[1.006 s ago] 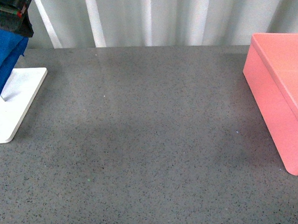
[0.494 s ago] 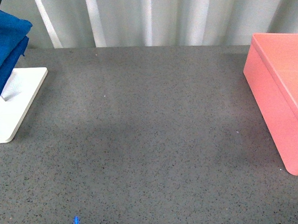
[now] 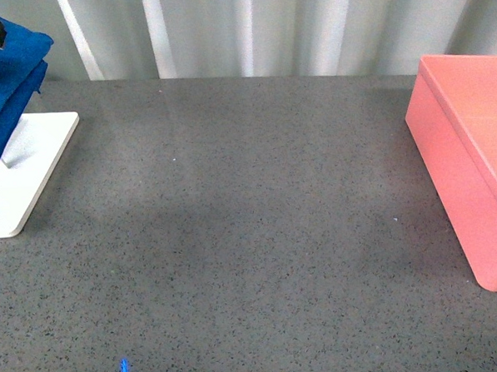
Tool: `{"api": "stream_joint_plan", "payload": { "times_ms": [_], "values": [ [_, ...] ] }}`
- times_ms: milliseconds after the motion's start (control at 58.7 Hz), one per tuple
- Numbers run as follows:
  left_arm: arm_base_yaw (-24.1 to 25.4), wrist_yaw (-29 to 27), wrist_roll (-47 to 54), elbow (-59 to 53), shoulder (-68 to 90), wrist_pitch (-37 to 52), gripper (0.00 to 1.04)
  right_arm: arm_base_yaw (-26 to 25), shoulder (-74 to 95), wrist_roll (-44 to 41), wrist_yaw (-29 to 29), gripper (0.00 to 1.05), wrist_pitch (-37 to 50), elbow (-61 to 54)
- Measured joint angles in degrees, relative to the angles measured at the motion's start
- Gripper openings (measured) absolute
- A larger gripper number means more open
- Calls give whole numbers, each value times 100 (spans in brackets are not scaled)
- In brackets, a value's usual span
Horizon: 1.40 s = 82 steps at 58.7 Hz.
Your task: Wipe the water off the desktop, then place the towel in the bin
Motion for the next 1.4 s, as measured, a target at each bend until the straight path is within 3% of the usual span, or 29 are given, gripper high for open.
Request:
{"api": "stream_joint_plan", "payload": {
  "times_ms": [307, 494, 716, 1091, 1398],
  "values": [
    [-26, -92, -44, -90, 11, 46, 32, 0, 0, 0, 2, 98, 0, 0],
    [-46, -98, -13, -98, -72, 48, 7, 0, 0, 0, 0, 98, 0, 0],
    [-55, -52, 26, -179, -219, 105, 5, 0, 0, 0, 0, 98, 0, 0],
    [-295, 560, -293, -339, -1550, 520, 5, 0, 0, 0, 2, 98, 0, 0],
    [-1309, 944, -1141, -1429, -2551, 1364, 5, 0, 0, 0, 2, 98, 0, 0]
  ]
}}
